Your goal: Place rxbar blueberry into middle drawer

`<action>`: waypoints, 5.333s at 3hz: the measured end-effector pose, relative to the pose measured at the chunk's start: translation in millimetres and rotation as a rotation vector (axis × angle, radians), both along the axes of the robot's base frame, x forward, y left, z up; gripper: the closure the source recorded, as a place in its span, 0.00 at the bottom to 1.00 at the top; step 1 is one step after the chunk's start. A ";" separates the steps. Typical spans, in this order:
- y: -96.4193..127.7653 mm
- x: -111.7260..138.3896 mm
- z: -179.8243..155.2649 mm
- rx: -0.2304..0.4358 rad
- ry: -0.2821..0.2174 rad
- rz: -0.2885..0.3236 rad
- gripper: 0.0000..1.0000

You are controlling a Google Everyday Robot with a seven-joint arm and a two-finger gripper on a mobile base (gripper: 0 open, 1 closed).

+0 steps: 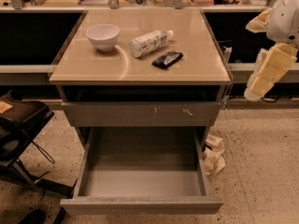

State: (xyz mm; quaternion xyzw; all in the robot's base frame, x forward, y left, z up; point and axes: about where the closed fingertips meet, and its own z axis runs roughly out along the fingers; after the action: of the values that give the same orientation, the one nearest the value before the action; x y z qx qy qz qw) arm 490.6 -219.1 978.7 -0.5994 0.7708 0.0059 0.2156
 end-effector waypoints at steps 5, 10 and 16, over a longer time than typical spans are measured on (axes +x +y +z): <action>-0.2 139.9 -13.7 0.550 -0.156 -0.115 0.00; -4.5 263.5 -46.4 0.657 -0.256 -0.289 0.00; 109.3 303.8 -120.8 0.786 -0.104 -0.159 0.00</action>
Offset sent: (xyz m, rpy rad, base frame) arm 0.1314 -0.0222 -0.0139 0.5648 -0.1438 -0.0098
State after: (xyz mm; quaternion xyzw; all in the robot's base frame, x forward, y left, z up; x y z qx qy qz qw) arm 794.4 -109.8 857.8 -0.4096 0.7419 0.2531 0.4667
